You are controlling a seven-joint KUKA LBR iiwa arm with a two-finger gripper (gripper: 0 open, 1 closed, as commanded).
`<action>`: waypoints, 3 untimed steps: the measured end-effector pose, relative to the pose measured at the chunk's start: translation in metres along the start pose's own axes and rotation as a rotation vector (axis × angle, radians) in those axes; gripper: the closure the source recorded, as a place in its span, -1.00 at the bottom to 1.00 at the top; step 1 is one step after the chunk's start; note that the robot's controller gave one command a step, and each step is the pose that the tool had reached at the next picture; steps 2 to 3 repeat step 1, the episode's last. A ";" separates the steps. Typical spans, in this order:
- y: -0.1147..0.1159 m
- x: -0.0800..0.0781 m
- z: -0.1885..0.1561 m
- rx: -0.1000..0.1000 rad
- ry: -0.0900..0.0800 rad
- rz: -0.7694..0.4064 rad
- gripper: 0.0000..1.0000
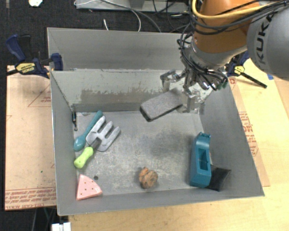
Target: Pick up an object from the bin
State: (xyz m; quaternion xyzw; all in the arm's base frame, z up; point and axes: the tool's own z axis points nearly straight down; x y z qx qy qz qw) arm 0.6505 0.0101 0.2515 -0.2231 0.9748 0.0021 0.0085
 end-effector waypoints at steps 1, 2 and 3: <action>0.012 0.028 0.023 0.004 -0.006 0.027 1.00; 0.012 0.028 0.023 0.004 -0.006 0.027 1.00; 0.012 0.028 0.023 0.004 -0.006 0.027 1.00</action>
Offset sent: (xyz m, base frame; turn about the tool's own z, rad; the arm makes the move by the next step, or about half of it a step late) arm -0.0136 -0.0549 -0.1501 0.0202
